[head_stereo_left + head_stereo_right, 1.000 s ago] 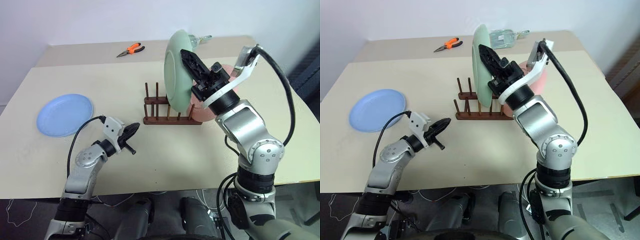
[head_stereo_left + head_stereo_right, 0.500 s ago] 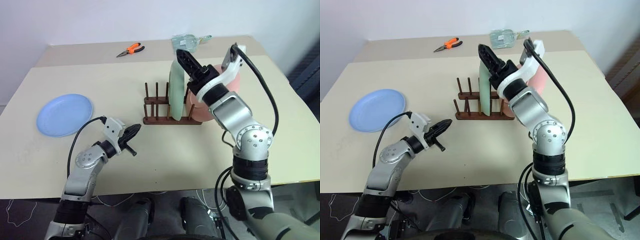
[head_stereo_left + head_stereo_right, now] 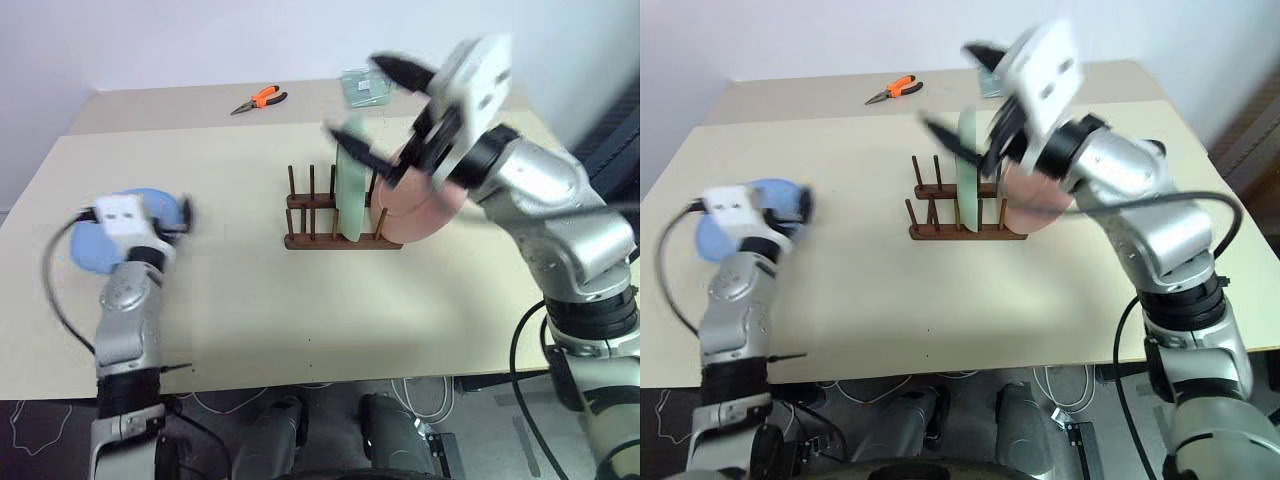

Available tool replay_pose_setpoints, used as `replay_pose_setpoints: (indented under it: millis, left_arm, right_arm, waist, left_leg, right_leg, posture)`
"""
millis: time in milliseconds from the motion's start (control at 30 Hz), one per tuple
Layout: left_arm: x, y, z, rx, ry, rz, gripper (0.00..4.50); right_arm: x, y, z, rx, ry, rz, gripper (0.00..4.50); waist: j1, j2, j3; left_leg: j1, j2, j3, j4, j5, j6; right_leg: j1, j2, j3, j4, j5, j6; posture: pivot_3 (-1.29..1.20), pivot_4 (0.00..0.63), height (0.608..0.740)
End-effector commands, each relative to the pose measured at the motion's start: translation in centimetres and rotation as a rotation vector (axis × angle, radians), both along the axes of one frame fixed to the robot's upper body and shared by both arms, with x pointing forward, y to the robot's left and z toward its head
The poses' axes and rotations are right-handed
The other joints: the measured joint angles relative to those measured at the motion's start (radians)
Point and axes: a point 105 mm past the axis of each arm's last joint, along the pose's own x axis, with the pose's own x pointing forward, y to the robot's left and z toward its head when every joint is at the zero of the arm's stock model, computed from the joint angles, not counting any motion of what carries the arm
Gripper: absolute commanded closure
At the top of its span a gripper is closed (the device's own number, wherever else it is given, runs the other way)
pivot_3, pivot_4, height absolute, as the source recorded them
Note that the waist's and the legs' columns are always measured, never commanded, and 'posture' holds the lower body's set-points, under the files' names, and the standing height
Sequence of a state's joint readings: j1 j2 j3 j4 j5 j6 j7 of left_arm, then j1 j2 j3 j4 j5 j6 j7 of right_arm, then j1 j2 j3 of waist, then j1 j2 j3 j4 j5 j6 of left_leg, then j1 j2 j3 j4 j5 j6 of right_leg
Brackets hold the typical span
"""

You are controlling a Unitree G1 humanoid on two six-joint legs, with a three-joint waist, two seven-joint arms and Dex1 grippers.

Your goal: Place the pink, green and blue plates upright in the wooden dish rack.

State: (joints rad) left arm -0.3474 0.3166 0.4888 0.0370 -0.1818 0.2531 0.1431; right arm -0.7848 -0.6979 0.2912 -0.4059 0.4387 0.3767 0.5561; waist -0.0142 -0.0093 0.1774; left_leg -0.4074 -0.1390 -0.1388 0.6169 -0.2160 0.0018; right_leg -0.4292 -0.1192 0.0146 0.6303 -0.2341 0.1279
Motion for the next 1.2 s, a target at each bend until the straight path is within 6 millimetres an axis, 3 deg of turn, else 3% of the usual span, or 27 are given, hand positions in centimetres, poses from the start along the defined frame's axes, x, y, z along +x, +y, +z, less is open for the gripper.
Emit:
replay_pose_setpoints:
  millis: [33,167,267,400,600,733,800,1033,1200]
  left_arm:
    - [-3.7,5.2,-0.8,-0.089,0.047,0.338,0.01]
    - [-5.3,6.4,-3.0,-0.286,0.078,0.432,0.01]
    - [-4.4,5.0,-4.7,-0.498,0.068,0.318,0.01]
    - [-3.6,3.5,-5.3,-0.61,0.039,0.197,1.4]
    - [-3.9,3.5,-5.7,-0.618,0.031,0.209,4.47]
    - [-3.8,3.7,-4.7,-0.557,-0.023,0.221,4.47]
    - [-4.0,3.8,-4.2,-0.545,-0.06,0.239,4.0]
    - [-3.5,2.9,-3.6,-0.533,-0.108,0.188,0.88]
    - [-2.2,1.5,-4.6,-0.6,-0.041,0.113,0.88]
  right_arm:
    - [0.1,0.8,-1.8,-0.097,-0.056,0.018,0.0]
    - [0.3,1.5,-2.7,-0.109,-0.047,0.037,0.0]
    - [0.3,1.7,-3.1,-0.107,-0.042,0.045,0.0]
    - [0.0,1.8,-3.5,-0.095,-0.038,0.048,0.0]
    - [-0.4,1.6,-4.1,-0.092,-0.029,0.038,0.0]
    - [-0.5,1.5,-4.3,-0.088,-0.023,0.032,0.0]
    - [-0.6,1.5,-4.5,-0.091,-0.022,0.03,0.0]
    - [-0.7,1.7,-4.7,-0.09,-0.012,0.035,0.0]
    - [-0.7,1.8,-4.7,-0.083,-0.011,0.037,0.0]
  waist:
    - [0.005,-0.001,0.0]
    - [0.012,-0.004,0.001]
    - [0.025,-0.006,0.001]
    - [0.028,-0.01,0.001]
    - [0.023,-0.01,0.0]
    - [0.024,-0.011,0.0]
    - [0.026,-0.011,0.0]
    - [0.026,-0.011,0.0]
    - [0.026,-0.011,0.0]
  left_leg:
    - [0.0,-0.001,0.0,0.001,0.0,0.0]
    - [-0.001,-0.002,-0.001,0.004,0.0,0.0]
    - [-0.001,-0.002,-0.001,0.005,0.0,0.0]
    - [-0.001,-0.002,-0.001,0.006,0.0,0.0]
    - [-0.001,-0.001,-0.001,0.006,-0.001,0.0]
    - [-0.001,-0.001,-0.001,0.006,-0.001,-0.001]
    - [-0.001,-0.001,-0.001,0.006,-0.001,-0.001]
    - [-0.001,-0.001,-0.001,0.006,-0.001,-0.001]
    - [-0.001,-0.001,-0.001,0.006,-0.001,-0.001]
  right_leg:
    - [0.0,0.0,0.0,0.0,0.001,0.001]
    - [0.001,0.0,0.0,0.0,0.002,0.002]
    - [0.002,0.0,0.0,0.0,0.002,0.002]
    - [0.002,0.0,0.0,0.0,0.002,0.002]
    - [0.002,0.0,0.0,0.0,0.003,0.001]
    - [0.002,0.001,0.0,0.0,0.004,0.001]
    - [0.002,0.001,0.0,0.0,0.004,0.001]
    - [0.002,0.001,0.0,0.0,0.004,0.001]
    - [0.002,0.001,0.0,0.0,0.004,0.001]
  posture:
    - [0.0,0.15,0.739]
    - [0.0,0.15,0.739]
    - [0.0,0.15,0.739]
    - [0.0,0.15,0.739]
    - [0.0,0.15,0.739]
    - [0.0,0.15,0.739]
    - [0.0,0.15,0.739]
    - [0.0,0.15,0.739]
    - [0.0,0.15,0.739]
